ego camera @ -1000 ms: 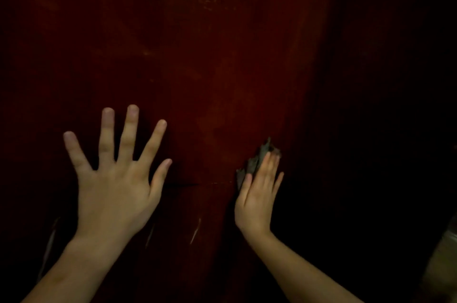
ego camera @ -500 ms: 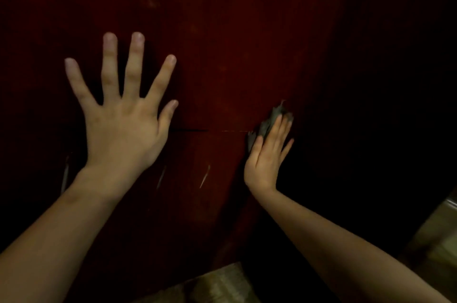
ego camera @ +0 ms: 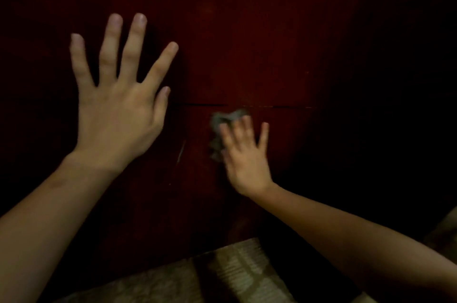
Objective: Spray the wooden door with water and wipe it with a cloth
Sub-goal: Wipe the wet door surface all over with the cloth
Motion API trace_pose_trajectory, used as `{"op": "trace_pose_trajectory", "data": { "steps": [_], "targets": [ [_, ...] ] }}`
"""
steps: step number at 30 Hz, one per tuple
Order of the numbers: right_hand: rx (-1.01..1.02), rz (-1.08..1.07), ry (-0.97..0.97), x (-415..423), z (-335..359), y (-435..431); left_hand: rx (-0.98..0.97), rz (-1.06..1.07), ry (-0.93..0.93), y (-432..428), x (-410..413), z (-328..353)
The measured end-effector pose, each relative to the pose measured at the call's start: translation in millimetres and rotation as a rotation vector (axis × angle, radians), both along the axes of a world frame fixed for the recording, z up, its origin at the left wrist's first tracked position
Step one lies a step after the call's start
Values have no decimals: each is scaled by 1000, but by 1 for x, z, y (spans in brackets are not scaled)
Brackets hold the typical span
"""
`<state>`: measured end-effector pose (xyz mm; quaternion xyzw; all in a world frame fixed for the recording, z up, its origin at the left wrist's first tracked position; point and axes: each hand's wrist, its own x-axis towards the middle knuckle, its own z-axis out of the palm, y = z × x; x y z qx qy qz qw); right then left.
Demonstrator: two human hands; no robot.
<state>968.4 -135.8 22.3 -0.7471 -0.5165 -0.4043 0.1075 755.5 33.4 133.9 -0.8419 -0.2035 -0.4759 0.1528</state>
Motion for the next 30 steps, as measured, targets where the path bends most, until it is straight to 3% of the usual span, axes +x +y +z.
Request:
{"op": "trace_pose_trajectory", "data": {
  "steps": [4, 10, 15, 19, 22, 30],
  "targets": [
    [-257, 220, -304, -82, -20, 69, -5, -17, 20, 23, -13, -13],
    [-262, 201, -406, -92, -16, 78, 17, -30, 57, 37, -24, -17],
    [-100, 80, -410, 13, 4, 1, -4, 22, 23, 32, -40, -24],
    [-151, -99, -338, 71, -4, -64, -21, 22, 35, 38, -49, -31],
    [-147, -150, -308, 68, -11, -68, -32, 22, 34, 40, -53, -32],
    [-247, 185, -435, -36, -14, 31, 4, 89, 51, 64, -88, -41]
  ]
}}
